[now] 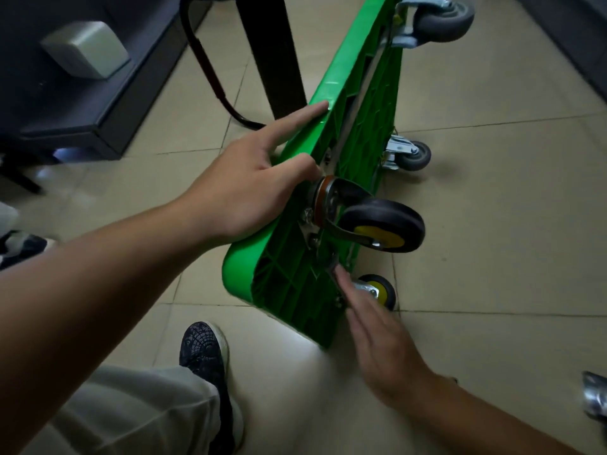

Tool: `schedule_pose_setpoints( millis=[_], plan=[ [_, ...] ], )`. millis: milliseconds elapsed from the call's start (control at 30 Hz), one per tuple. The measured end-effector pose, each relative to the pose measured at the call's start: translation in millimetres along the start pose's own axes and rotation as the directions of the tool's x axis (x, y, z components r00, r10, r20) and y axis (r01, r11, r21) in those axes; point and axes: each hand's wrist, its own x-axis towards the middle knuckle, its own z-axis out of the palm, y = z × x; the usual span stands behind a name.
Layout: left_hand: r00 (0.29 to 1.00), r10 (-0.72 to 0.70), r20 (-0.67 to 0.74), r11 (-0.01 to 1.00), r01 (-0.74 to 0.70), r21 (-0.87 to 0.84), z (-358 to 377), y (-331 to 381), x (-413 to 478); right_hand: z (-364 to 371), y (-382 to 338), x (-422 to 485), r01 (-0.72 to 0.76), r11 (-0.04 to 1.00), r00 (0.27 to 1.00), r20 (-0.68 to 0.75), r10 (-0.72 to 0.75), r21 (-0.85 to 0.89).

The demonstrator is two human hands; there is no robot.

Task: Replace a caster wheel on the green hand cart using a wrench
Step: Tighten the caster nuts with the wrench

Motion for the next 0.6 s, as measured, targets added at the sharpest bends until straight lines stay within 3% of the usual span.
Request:
schedule_pose_setpoints(
  millis=[133,233,367,600],
  plan=[
    [1.0,-0.005,0.0,0.999,0.005,-0.037,1.3,-0.4,2.8,-0.3,45.1,35.4,0.292,0.928,0.948,-0.062,-0.313,-0.233],
    [1.0,0.006,-0.003,1.0,-0.006,-0.014,0.9,-1.4,3.5,-2.7,67.1,57.6,0.396,0.876,0.906,-0.037,-0.421,-0.275],
    [1.0,0.01,0.012,0.999,-0.009,-0.046,-1.4,-4.3,3.5,-0.5,83.1,67.8,0.436,0.868,0.893,-0.009,-0.451,-0.24],
    [1.0,0.018,-0.013,0.999,-0.018,-0.028,-2.0,-4.5,2.9,9.4,76.8,59.7,0.364,0.921,0.931,0.03,-0.364,-0.136]
  ],
)
